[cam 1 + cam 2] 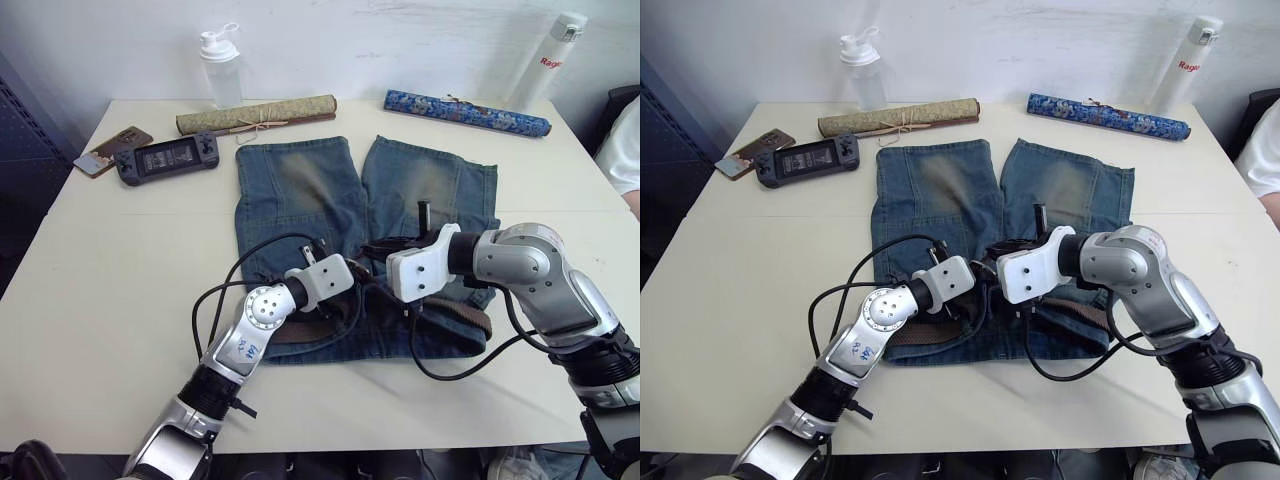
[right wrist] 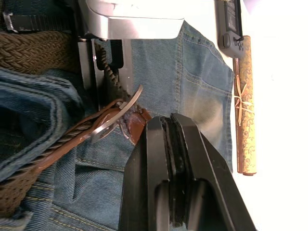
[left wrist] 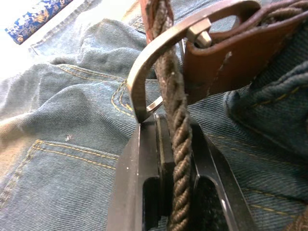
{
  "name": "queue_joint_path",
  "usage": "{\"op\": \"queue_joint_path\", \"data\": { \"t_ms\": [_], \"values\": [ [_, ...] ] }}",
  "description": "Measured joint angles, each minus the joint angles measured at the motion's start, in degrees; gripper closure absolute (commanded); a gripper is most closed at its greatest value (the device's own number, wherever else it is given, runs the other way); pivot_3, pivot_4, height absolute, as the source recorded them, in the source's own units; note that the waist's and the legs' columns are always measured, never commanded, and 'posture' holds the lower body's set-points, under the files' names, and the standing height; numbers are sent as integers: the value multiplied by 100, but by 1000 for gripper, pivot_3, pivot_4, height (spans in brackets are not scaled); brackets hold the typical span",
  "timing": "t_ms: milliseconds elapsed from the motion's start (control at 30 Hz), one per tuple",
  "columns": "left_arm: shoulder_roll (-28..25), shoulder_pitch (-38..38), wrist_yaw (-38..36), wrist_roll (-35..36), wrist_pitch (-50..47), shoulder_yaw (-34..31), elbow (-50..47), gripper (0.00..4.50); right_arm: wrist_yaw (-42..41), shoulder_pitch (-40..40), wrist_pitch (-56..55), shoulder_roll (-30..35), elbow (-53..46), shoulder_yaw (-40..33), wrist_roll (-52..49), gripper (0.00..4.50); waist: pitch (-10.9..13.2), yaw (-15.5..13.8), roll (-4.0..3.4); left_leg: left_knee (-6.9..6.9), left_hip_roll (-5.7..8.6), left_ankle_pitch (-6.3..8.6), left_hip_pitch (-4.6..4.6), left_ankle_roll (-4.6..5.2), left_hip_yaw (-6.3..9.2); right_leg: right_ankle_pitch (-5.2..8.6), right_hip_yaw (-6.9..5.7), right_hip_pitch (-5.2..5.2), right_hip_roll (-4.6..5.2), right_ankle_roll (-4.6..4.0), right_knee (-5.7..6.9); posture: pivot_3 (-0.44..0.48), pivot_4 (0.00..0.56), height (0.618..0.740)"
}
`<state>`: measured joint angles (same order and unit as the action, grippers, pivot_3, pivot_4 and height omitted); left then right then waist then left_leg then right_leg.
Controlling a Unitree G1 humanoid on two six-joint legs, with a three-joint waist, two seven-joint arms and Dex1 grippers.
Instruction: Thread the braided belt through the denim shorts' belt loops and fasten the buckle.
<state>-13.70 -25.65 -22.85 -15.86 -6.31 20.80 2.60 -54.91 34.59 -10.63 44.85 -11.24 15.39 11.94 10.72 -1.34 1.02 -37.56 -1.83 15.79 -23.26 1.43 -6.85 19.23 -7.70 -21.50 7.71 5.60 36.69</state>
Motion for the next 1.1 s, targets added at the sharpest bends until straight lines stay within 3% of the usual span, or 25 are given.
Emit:
{"op": "queue_joint_path", "data": {
  "t_ms": [300, 400, 533, 600, 1100],
  "values": [
    [-22, -2, 102, -47, 135, -68, 66, 4500, -4, -272, 415, -4, -241, -47, -94, 4484, 0, 1, 0, -2, 0, 0, 0, 1, 0, 0, 1, 0, 0, 0, 6, 0, 150, 717],
    [-11, -9, 103, -50, 136, -66, 70, 4500, -35, -324, 680, -3, -337, -129, -226, 3759, 0, 0, 0, -4, -1, 1, 0, 1, 0, 0, 1, 0, 0, 0, 7, 0, 150, 717],
    [-7, -37, 102, -61, 138, -62, 78, 4500, -41, -334, 970, -3, -415, -306, -371, 1992, 0, 1, 0, -5, -1, 1, 0, 2, 0, 0, 1, 0, 0, 0, 7, 0, 150, 717],
    [-6, -37, 102, -65, 139, -61, 85, 4500, -41, -334, 983, -2, -415, -310, -384, 1474, 0, 0, 0, -5, -1, 1, 0, 2, 0, 0, 0, 0, 0, 0, 7, 0, 150, 717],
    [-172, -36, 40, -241, 576, 14, 84, 4500, -58, -335, 762, 49, -183, -284, -215, 1474, 0, -1, 0, -8, -1, 2, -2, 3, 0, 0, 0, 0, 0, 0, 8, 0, 150, 717]
  ]
}}
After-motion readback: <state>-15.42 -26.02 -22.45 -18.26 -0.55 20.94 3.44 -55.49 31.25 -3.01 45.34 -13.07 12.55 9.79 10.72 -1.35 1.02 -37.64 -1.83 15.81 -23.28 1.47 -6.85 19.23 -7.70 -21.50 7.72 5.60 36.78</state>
